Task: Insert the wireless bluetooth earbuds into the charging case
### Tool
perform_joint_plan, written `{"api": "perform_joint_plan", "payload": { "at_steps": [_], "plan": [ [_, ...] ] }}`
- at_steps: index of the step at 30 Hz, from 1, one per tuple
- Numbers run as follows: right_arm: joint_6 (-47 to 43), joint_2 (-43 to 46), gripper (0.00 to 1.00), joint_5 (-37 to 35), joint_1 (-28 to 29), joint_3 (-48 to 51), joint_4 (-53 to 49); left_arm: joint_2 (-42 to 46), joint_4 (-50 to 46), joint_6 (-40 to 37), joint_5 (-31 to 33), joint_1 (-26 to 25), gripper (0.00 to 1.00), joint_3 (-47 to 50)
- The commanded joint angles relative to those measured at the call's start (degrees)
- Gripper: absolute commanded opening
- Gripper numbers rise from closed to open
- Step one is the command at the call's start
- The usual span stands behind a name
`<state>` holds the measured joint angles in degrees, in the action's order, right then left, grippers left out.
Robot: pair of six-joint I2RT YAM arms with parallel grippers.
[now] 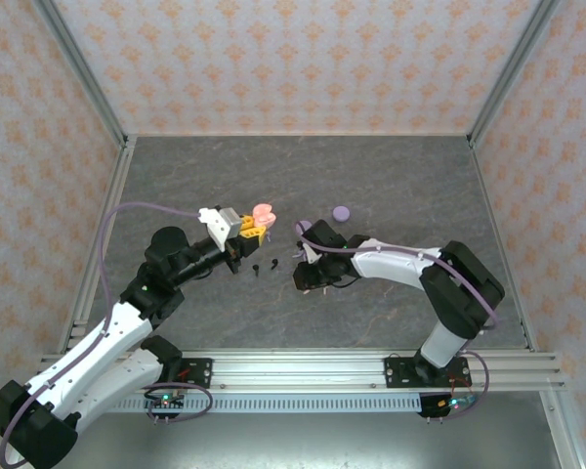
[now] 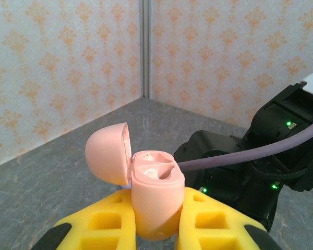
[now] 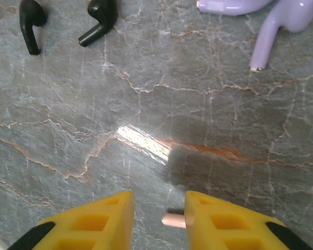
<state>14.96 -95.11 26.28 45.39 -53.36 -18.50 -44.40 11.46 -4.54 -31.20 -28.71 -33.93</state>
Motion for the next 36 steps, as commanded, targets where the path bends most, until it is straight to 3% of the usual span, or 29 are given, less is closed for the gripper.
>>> {"api": "perform_joint_plan", "payload": {
  "at_steps": [1,11,28,36],
  "plan": [
    [-0.74,-1.15,0.31,-1.76,0.23,-0.95,-0.24,0.72,-0.65,-0.74,-0.35,0.60,0.00,-2.01],
    [-0.94,-3.54,0.31,-1.28,0.23,-2.21,1.38,1.14,-1.21,-0.84,-0.44,0.52,0.00,-2.01],
    [-5.73,7.08,0.37,-2.44,2.86,3.04,-5.76,2.83,-2.17,-1.38,0.33,0.59,0.00,-1.58],
    [-4.94,7.10,0.39,-10.49,3.57,1.96,-7.30,2.85,-1.73,-0.81,0.17,0.61,0.00,-1.40]
  ]
}}
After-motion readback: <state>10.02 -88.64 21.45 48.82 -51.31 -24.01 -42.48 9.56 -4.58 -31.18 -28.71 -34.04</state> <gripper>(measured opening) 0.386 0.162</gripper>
